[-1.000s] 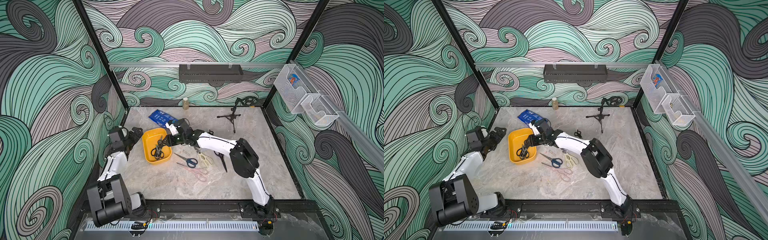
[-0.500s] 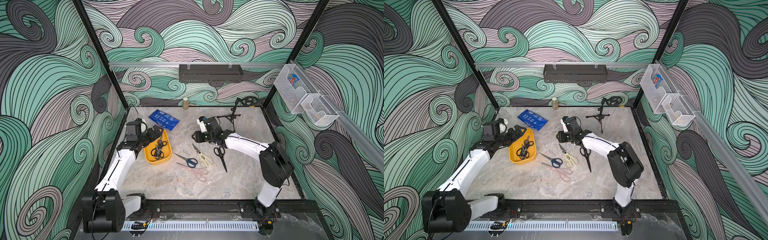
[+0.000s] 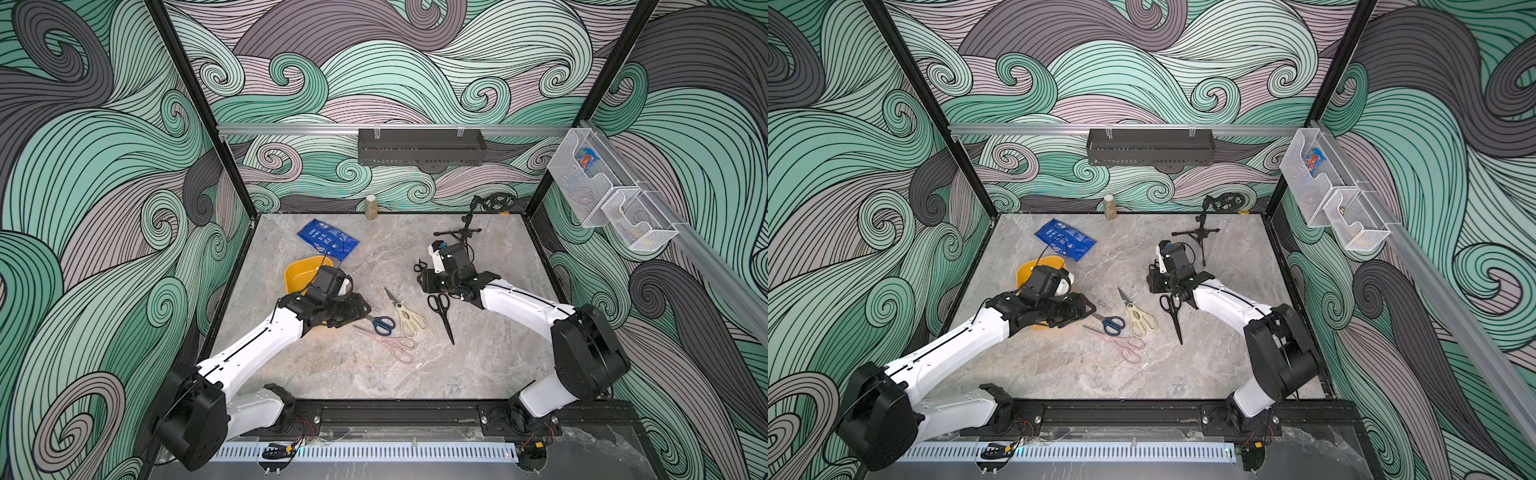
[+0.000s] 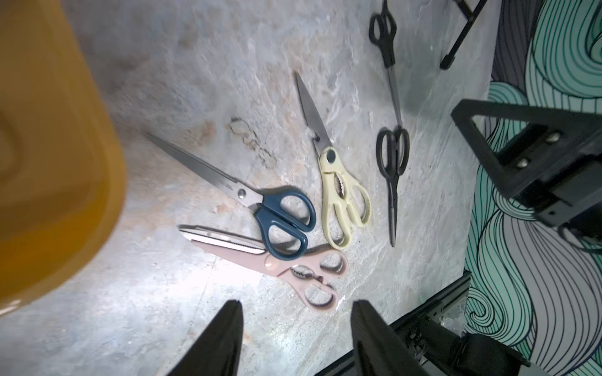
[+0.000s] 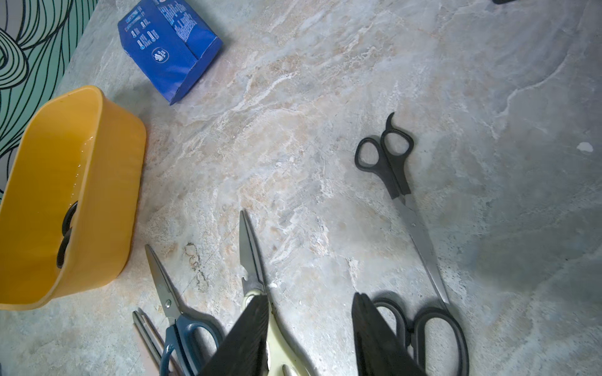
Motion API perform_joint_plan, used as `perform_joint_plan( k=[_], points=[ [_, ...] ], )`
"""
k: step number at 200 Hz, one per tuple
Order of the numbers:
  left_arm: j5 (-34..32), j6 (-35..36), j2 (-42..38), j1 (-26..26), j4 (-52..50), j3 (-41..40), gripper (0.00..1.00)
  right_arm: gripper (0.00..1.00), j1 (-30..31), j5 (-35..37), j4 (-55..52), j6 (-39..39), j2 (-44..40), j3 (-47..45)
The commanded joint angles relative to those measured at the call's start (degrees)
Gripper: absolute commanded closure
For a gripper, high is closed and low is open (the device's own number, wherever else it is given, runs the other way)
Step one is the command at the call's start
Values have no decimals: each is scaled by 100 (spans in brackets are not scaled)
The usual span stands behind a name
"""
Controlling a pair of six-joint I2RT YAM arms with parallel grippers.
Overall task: Put the scissors into the storage box
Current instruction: Pick up the scissors from the center of the board.
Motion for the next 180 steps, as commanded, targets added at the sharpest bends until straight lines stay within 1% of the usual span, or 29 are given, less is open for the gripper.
perform_joint_plan(
  k=[1, 15, 24, 42, 55, 62, 71, 106, 141, 180],
  points=[
    [-214, -479, 359, -334, -35, -90, 48, 53, -204, -103, 40, -102, -94, -166],
    [-223, -546, 609, -579, 52, -68, 52, 53, -279, -115, 39, -139, -136, -268],
    [-257, -564, 762, -701, 81, -58, 52, 53, -330, -128, 39, -153, -144, -329],
    [-276, -592, 1015, -763, 195, -65, 54, 53, -435, -251, 70, -184, -160, -406],
    [-316, -576, 1137, -763, 384, -88, 54, 53, -530, -476, 171, -175, -184, -473],
    [-373, -553, 1154, -751, 433, -48, 55, 53, -582, -613, 233, -166, -193, -517],
    [-499, -561, 1445, -729, 400, 72, 54, 53, -638, -731, 292, -148, -228, -572],
    [-992, -222, 2044, -553, 240, 602, 44, 54, -748, -906, 381, -195, -287, -668],
    [-984, -110, 2384, -200, 524, 696, 40, 54, -793, -972, 437, -194, -289, -749],
    [-804, -51, 2825, -140, 832, 836, 40, 54, -806, -1056, 539, -150, -234, -860]
  ],
)
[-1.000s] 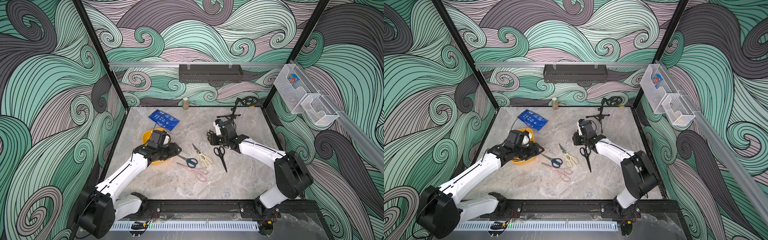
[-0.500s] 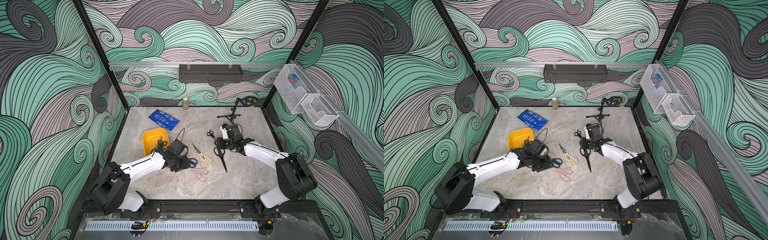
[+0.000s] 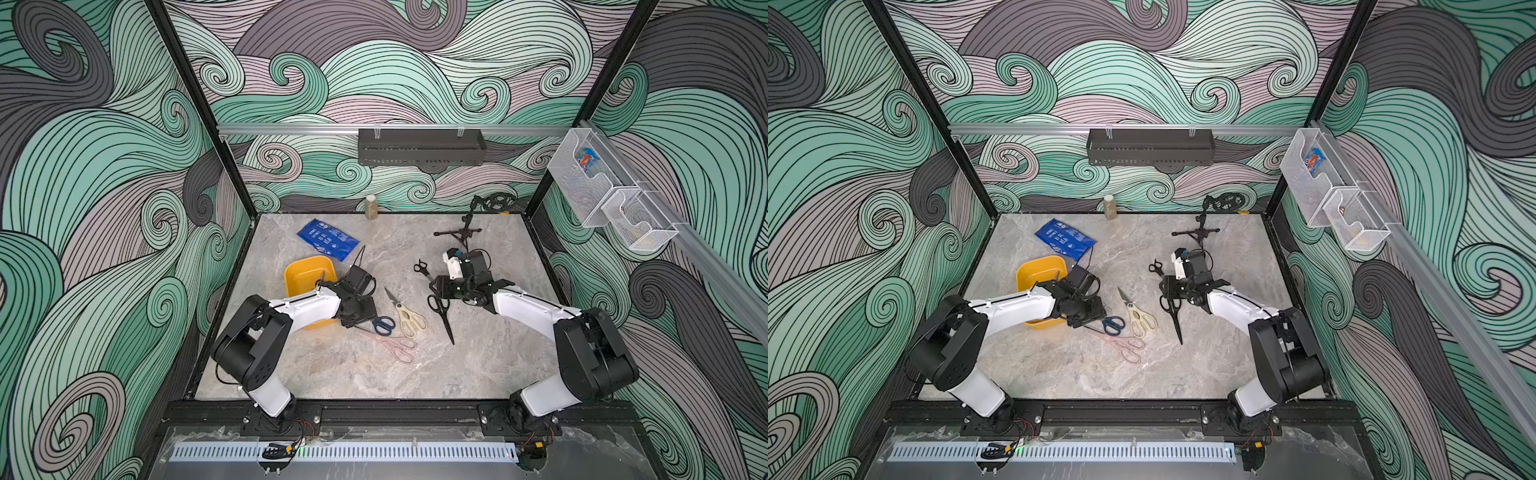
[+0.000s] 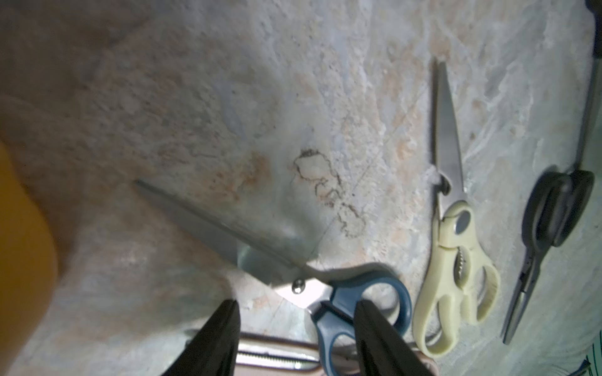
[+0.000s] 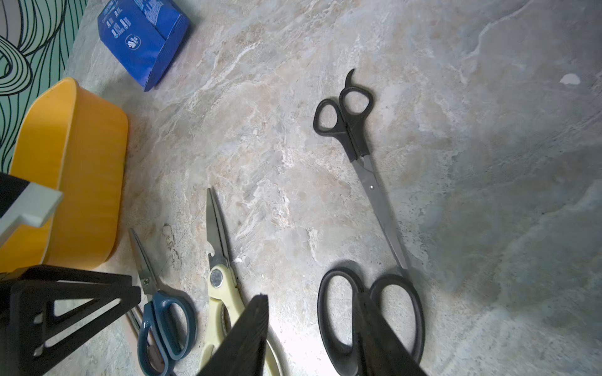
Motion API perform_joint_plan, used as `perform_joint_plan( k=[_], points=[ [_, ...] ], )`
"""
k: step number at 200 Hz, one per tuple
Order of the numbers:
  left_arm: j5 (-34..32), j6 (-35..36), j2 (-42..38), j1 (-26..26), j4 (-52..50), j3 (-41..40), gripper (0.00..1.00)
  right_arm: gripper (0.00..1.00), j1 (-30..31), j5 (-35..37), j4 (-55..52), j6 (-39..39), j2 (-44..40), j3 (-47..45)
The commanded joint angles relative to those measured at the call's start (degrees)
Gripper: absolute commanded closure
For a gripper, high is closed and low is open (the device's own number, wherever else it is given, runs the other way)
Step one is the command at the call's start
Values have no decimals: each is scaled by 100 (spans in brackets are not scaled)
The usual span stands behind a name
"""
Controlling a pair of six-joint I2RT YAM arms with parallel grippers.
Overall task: Put the scissors into the storage box
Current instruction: Pick up the scissors from the center of the board.
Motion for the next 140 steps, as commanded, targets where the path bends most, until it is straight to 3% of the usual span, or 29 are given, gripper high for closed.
perform_joint_plan(
  k=[1, 75, 140],
  points=[
    [37, 141, 276, 18, 238, 194, 40, 54, -50, -135, 118, -7, -70, -86],
    [150, 127, 1322, 118, 651, 1612, 38, 54, -133, -99, 114, -32, -80, -150],
    [-628, 1631, 871, 302, -946, 2155, 33, 54, -162, -132, 114, -66, -122, -196]
  ],
)
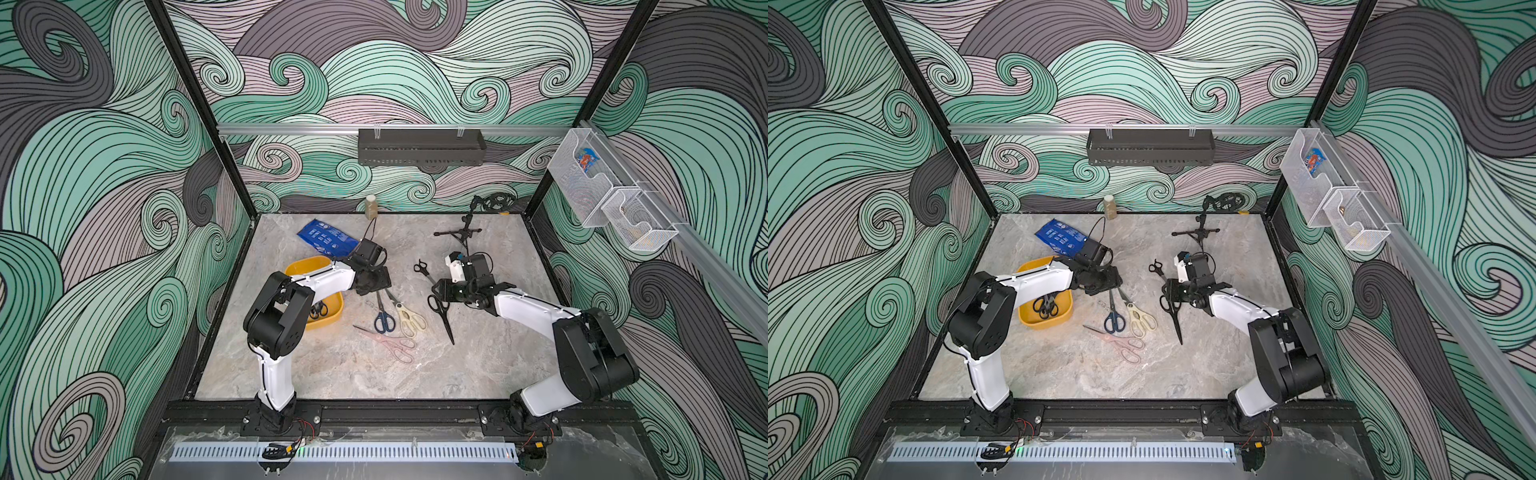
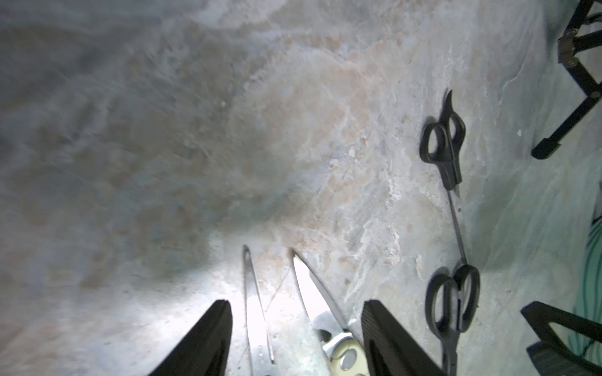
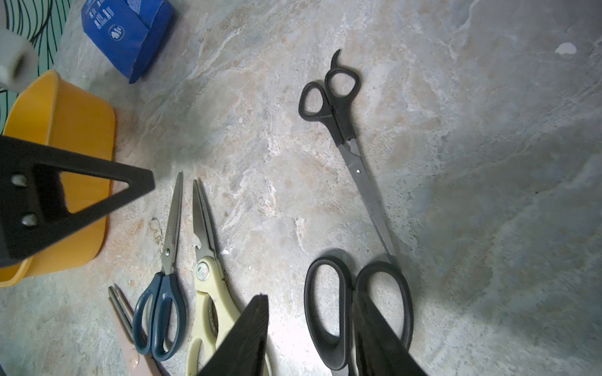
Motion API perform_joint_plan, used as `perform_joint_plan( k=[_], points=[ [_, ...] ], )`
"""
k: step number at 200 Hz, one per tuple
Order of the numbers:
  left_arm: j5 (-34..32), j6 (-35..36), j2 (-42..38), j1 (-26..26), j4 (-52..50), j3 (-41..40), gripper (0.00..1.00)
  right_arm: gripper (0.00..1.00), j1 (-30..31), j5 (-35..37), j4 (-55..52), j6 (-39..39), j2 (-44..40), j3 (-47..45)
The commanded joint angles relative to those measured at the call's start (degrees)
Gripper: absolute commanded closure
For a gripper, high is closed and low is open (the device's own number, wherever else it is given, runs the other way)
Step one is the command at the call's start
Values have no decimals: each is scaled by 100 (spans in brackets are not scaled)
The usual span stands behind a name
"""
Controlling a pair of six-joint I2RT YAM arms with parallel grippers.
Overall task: Put the scissors into the storage box
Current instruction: Pick up the scissors from the center of the board.
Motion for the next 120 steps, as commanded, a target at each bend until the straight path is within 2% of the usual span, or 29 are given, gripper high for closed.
perform_joint_plan(
  k=[1, 43, 79, 120],
  points=[
    [-411, 866, -387, 32, -1014, 109, 33, 54, -37, -82, 46, -65, -126, -23],
    [-422, 1132, -839, -45, -1740, -375, 39, 54, -36, -53, 41, -85, -37, -78],
    [-208, 821, -1207, -390, -1789, -957, 47, 54, -44, 20, 33, -62, -69, -114],
    [-124, 559, -1225, -757, -1726, -1183, 48, 53, -46, 40, 24, -62, -108, -106]
  ],
)
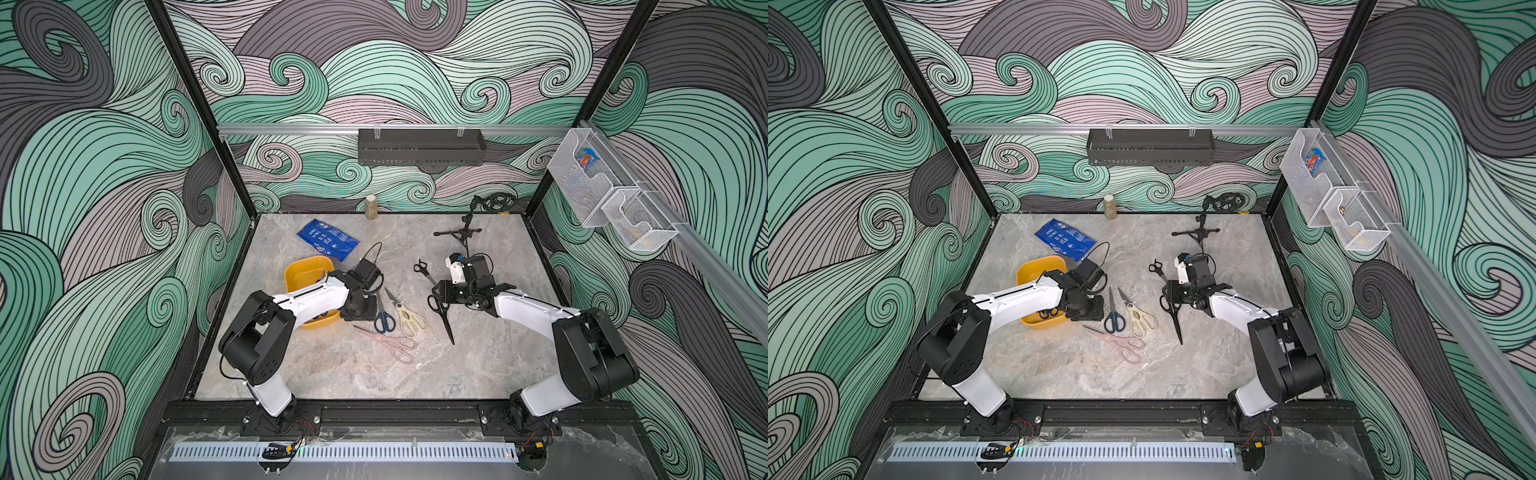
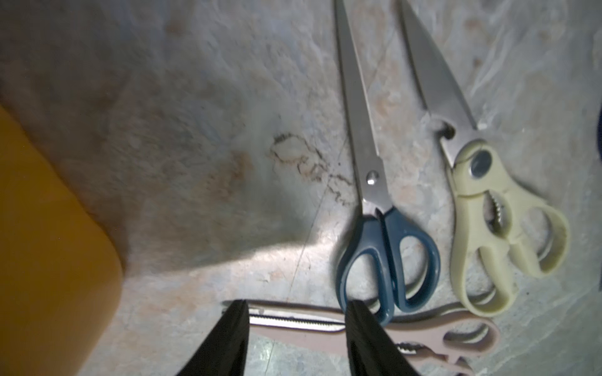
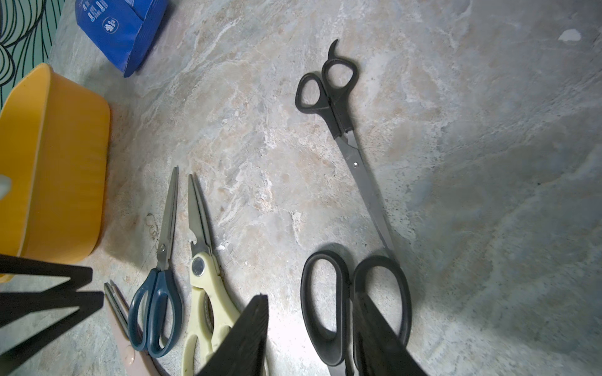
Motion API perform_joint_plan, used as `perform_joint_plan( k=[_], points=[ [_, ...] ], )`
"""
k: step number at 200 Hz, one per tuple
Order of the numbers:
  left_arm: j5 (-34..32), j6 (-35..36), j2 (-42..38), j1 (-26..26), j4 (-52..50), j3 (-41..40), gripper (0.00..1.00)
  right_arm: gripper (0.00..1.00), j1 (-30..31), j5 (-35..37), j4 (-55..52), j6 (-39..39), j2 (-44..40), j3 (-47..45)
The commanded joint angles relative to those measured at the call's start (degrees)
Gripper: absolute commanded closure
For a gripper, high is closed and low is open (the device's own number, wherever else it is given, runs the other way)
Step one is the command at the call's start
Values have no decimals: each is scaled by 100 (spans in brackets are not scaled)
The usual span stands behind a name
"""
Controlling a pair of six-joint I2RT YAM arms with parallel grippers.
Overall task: Put the scissors into the storage box
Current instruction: Pick up the scissors from the center of the board.
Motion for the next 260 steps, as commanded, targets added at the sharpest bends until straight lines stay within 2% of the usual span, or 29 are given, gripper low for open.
perform_joint_plan(
  k=[1, 50, 64, 182, 232, 260],
  points=[
    [97, -196, -109, -164, -119, 11, 48, 53, -37, 49, 2, -44, -106, -33],
    [43, -317, 155, -431, -66, 221, 52, 53, -45, 60, -11, -45, -140, -84],
    [-16, -337, 227, -461, -61, 244, 56, 53, -51, 61, -12, -56, -160, -92],
    [-166, -521, 671, -484, 134, 341, 62, 53, -66, 18, -12, -121, -257, -188],
    [-232, -604, 855, -493, 184, 176, 71, 53, -95, 1, -10, -159, -240, -202],
    [-265, -653, 890, -518, 229, 94, 73, 53, -111, 9, -12, -178, -245, -222]
  ],
)
